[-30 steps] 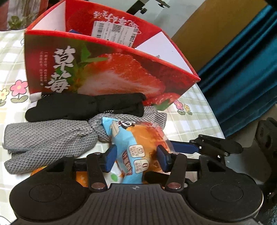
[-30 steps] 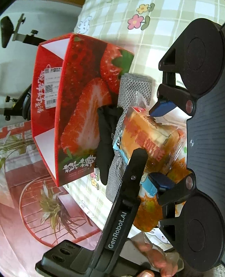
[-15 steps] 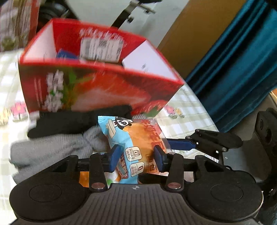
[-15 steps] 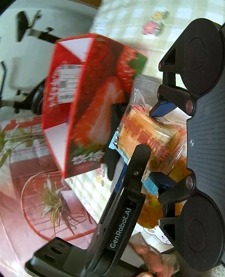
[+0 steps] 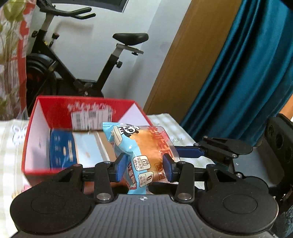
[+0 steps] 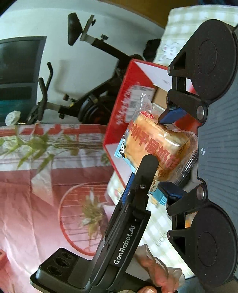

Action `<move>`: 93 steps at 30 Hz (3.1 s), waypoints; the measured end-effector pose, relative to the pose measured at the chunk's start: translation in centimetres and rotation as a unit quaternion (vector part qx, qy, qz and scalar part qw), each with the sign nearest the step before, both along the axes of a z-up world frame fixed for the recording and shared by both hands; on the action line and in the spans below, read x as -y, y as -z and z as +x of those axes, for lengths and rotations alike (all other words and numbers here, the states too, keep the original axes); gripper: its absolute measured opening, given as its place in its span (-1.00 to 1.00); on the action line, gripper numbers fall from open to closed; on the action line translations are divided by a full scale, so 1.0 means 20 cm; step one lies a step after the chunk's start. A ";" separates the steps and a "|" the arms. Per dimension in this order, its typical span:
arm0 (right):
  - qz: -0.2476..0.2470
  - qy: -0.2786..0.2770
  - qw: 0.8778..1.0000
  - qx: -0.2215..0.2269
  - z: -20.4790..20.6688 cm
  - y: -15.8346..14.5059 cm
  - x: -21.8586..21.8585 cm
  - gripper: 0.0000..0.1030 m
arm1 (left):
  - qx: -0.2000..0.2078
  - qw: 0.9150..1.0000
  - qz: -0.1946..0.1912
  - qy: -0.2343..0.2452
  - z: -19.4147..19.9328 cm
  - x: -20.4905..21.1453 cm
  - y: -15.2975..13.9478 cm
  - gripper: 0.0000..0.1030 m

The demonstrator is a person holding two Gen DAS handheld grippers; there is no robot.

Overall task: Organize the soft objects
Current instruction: 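Carry both snack packages over the red box, then open both tools to release the snacks into the red box, then move both tools to the orange floral cloth pouch on the table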

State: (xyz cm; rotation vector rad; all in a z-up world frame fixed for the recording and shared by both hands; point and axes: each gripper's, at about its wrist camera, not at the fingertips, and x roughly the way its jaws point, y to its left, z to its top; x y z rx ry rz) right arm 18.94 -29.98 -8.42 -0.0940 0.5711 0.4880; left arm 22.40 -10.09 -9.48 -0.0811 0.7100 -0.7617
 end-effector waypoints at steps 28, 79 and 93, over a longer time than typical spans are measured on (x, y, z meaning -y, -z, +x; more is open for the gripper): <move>-0.025 0.024 0.994 -0.108 0.72 0.34 0.18 0.31 | -0.109 0.991 0.071 -0.009 0.61 0.21 0.36 -0.04; 0.043 0.113 0.983 -0.141 -0.44 0.60 -0.10 0.31 | -0.060 0.977 0.063 -0.192 -0.48 -0.65 0.49 0.24; 0.043 0.118 0.983 -0.133 -0.42 0.64 -0.12 0.32 | -0.060 0.977 0.081 -0.188 -0.53 -0.63 0.53 0.30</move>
